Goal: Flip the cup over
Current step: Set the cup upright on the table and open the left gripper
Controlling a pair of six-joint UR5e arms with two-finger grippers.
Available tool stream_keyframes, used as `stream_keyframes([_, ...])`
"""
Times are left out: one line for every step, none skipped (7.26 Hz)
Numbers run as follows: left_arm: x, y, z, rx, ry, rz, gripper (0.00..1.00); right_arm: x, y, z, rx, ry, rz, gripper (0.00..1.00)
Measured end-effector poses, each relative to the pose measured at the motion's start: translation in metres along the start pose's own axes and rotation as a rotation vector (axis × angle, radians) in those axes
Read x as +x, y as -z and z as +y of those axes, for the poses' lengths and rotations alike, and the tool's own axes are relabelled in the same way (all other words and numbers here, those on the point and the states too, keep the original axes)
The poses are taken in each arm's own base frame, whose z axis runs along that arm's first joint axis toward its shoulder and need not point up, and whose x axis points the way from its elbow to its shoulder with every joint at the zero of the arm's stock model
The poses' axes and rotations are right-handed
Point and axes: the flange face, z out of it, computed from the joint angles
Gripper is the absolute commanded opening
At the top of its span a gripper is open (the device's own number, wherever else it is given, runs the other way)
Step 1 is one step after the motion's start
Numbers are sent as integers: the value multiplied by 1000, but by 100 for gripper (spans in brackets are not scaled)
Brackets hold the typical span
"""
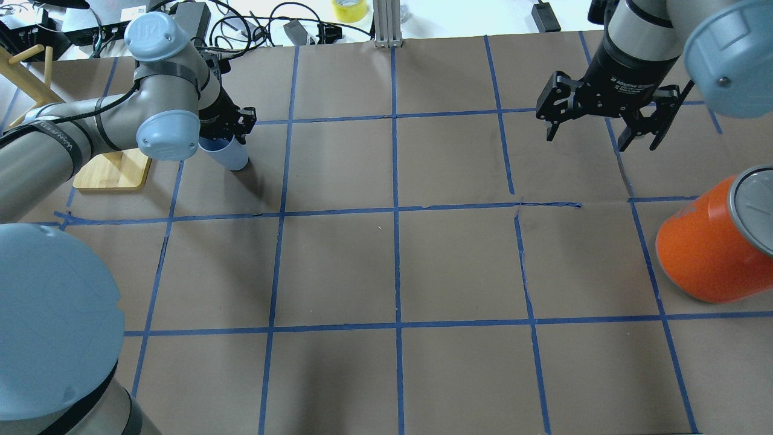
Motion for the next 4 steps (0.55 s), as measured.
stream_keyframes([2,8,-1,11,-5,10,100,0,0,0,0,0,0,100])
stream_keyframes([5,22,-2,30,-11,14,100,0,0,0,0,0,0,100])
stream_keyframes([11,46,-1,57,-21,15,100,0,1,0,2,0,-1,100])
stream_keyframes([16,75,3,62,-29,16,100,0,2,1,4,0,-1,100])
